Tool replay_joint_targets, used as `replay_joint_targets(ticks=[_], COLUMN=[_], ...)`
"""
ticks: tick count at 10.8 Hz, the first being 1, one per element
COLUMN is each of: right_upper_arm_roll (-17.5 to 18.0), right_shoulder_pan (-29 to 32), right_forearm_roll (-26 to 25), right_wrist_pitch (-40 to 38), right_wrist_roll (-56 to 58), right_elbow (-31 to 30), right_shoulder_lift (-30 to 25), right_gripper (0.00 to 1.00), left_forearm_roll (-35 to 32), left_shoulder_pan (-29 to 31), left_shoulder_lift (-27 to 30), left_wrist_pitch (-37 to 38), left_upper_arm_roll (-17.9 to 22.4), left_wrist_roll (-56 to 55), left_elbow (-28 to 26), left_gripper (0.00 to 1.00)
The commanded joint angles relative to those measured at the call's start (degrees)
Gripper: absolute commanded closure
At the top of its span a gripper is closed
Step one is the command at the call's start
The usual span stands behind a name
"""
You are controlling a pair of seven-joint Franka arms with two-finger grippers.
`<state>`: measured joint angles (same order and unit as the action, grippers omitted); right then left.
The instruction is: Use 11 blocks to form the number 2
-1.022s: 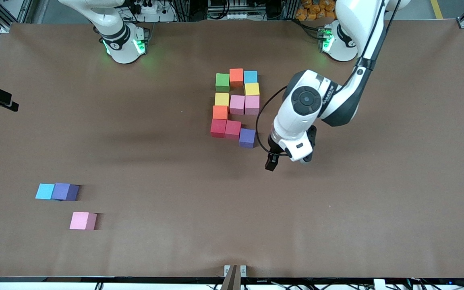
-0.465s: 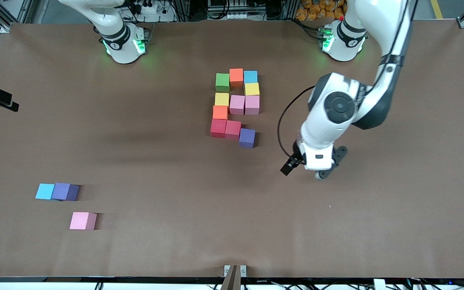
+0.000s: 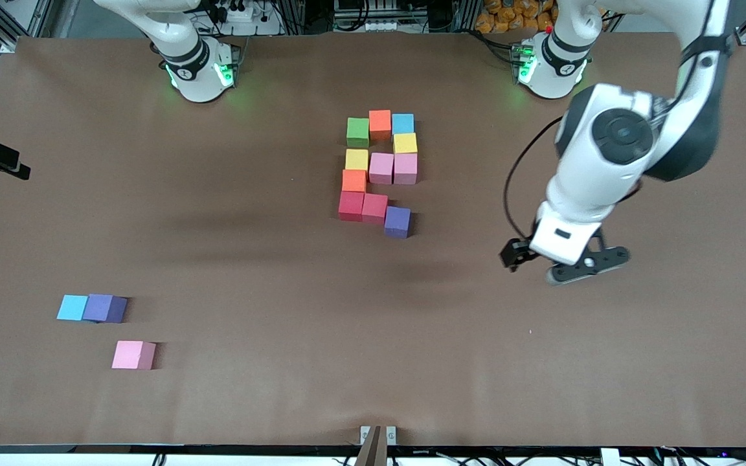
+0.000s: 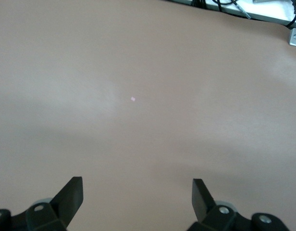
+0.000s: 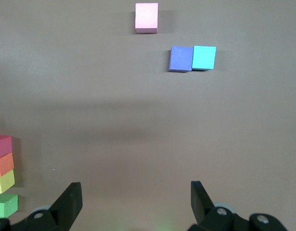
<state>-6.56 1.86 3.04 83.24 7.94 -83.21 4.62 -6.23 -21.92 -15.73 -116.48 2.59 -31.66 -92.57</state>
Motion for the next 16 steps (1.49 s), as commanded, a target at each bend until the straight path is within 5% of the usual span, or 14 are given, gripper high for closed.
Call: replay_joint_targets(ticks=[1, 5, 11, 16], right_upper_arm_roll=[0.32, 0.32, 0.41, 0.85], right_shoulder_pan=[0.17, 0.17, 0.25, -0.54], right_forearm_roll=[0.56, 0.21, 0.12, -0.06], right_wrist_pitch=[0.16, 0.25, -0.8, -1.41], right_wrist_roll=[-0.9, -0.82, -0.82, -6.0], right_elbow=[1.48, 1.48, 1.13, 0.51], right_shoulder_lift=[0.82, 0.83, -0.58, -3.12], right_gripper=[0.0, 0.0, 0.0, 0.0], left_forearm_roll=[-2.21, -1.07, 4.89, 5.8], left_shoulder_pan=[4.07, 6.1, 5.84, 4.7], left_shoulder_lift=[4.99, 10.18, 18.44, 19.16], left_wrist_pitch=[4.23, 14.16, 15.14, 22.42], left_upper_arm_roll=[-0.22, 3.46, 4.44, 5.41], left_wrist_roll=[11.23, 19.78, 20.15, 19.53], left_elbow=[-0.59, -0.94, -5.17, -2.36], left_gripper=[0.0, 0.0, 0.0, 0.0])
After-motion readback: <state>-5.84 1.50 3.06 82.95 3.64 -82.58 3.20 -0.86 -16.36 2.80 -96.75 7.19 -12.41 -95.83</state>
